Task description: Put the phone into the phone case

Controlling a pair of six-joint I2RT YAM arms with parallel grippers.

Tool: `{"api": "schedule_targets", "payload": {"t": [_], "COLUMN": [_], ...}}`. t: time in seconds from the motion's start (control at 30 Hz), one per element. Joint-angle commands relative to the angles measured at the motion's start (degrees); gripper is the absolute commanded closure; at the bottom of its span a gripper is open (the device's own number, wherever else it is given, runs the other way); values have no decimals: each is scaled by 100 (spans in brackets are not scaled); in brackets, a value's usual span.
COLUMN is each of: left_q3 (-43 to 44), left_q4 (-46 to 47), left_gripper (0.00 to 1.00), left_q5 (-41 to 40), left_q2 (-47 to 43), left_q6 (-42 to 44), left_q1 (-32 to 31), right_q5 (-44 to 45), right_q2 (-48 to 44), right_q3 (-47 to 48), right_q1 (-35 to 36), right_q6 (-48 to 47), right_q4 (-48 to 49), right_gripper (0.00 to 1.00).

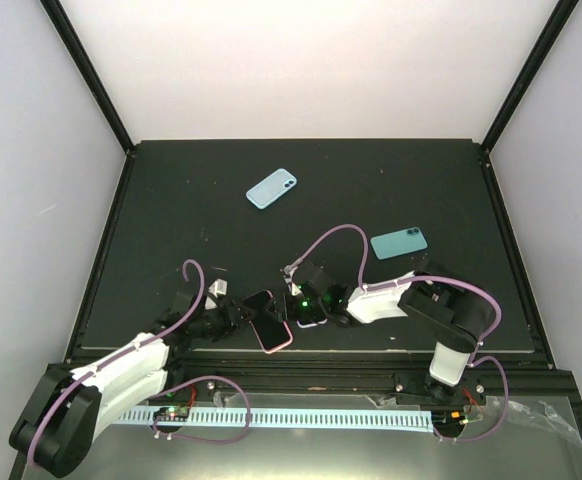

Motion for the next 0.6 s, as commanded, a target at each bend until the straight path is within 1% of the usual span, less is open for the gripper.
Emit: {"api": "schedule_targets", "payload": {"t": [0.0, 0.07, 0.17, 0.37, 0.47, 0.57], "left_q3": [9, 13, 9, 34, 69, 79], "left_q4": [-326, -328, -305, -218, -236, -271], "left_gripper": [65, 66, 69, 71, 75, 74], "left_q5": [37, -29, -37, -46, -45, -43], "left_q2": [57, 79, 177, 343, 367, 346], "left_q6": [128, 161, 195, 223, 243, 251], "left_q1": [-93, -93, -101, -153, -178, -181], "right_q5": [-232, 28, 60, -252, -436, -587], "right_q2": [-123, -142, -79, 184, 175, 61], "right_q3": [26, 69, 70, 44, 97, 33], "right_q1": [76, 74, 80, 81, 74, 25], "right_q6": [-78, -216, -267, -144, -85, 65], "right_q4": [171, -194, -391, -177, -52, 260], "right_gripper": [51, 51, 51, 51, 51, 51]}}
